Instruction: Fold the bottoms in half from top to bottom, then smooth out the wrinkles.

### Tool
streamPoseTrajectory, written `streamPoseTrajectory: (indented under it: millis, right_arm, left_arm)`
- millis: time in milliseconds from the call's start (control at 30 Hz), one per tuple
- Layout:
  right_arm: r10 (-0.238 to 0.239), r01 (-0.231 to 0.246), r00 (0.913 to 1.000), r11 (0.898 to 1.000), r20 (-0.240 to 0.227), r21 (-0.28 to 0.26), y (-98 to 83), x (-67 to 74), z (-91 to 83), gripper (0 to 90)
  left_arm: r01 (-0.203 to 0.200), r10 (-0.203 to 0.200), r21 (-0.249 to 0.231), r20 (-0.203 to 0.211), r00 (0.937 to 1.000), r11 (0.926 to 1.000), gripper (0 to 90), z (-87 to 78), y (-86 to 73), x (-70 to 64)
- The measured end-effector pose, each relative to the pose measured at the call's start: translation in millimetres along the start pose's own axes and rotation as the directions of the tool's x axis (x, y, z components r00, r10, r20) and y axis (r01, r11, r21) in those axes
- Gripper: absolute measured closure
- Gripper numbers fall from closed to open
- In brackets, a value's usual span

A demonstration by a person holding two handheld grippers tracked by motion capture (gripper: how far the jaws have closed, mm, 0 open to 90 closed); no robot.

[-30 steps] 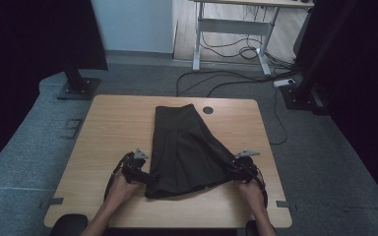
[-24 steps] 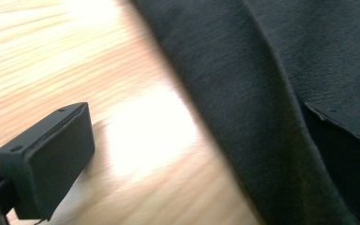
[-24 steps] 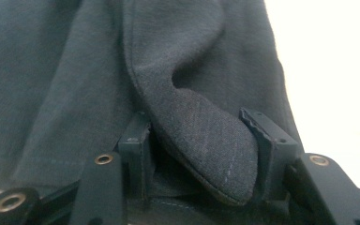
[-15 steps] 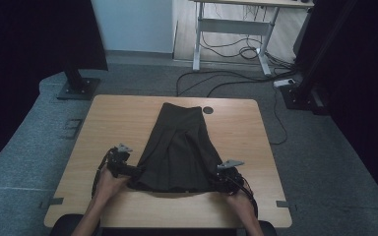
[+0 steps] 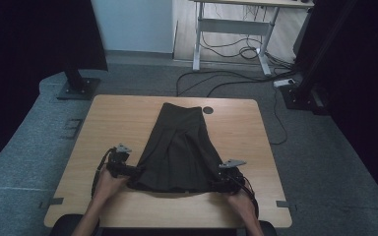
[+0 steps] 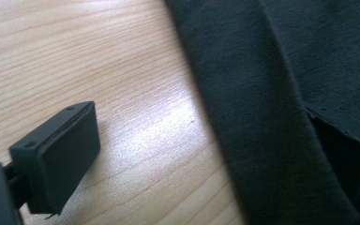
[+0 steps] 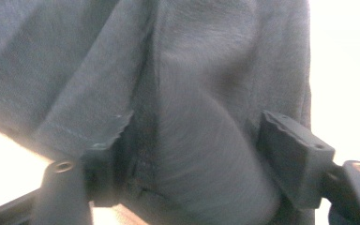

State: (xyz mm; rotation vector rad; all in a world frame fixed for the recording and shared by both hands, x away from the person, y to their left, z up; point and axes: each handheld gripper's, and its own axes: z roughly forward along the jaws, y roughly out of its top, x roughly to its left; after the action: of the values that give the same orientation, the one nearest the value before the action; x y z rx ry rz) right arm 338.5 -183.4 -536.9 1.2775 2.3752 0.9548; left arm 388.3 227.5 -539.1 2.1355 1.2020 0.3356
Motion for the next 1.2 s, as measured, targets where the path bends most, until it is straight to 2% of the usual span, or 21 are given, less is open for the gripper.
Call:
streamPoseTrajectory:
  millis: [133,367,633,900,1067,1133,1200]
  right_arm:
    - [0.0,0.0,1.0,0.999,0.01,-0.042,7.6,-1.2,-7.4,21.6]
    - [0.002,-0.003,1.0,0.997,-0.006,-0.084,28.6,-3.4,-12.5,18.7]
    - [-0.001,-0.001,0.9999,0.997,-0.015,-0.083,61.2,-2.4,4.3,16.6]
    - [-0.026,0.026,0.9996,0.997,0.009,-0.074,95.0,-1.0,20.9,16.7]
    - [-0.009,0.011,0.9992,0.998,0.039,-0.056,106.1,-10.9,35.8,16.7]
    - [-0.001,0.003,0.9986,0.999,0.052,-0.047,106.8,-17.3,41.3,16.8]
    - [0.016,-0.014,0.9974,0.999,0.071,-0.03,105.0,-24.1,46.7,16.8]
  left_arm:
    - [-0.02,0.019,-0.022,-0.007,0.9998,0.9996,5.8,-3.8,5.8,-4.8]
    - [-0.041,0.042,-0.07,0.02,0.9989,0.9967,5.8,-9.0,19.5,-13.7]
    - [-0.057,0.06,-0.098,0.025,0.9979,0.9935,5.8,-8.6,39.4,-16.9]
    - [-0.066,0.069,-0.097,0.03,0.9972,0.9931,6.1,6.5,59.9,-19.5]
    - [-0.071,0.071,-0.078,0.0,0.9975,0.9944,6.3,21.7,71.9,-17.9]
    - [-0.086,0.083,-0.084,-0.041,0.9957,0.9927,8.8,28.0,73.9,-17.4]
    - [-0.095,0.09,-0.068,-0.062,0.994,0.9932,11.5,35.3,74.4,-16.7]
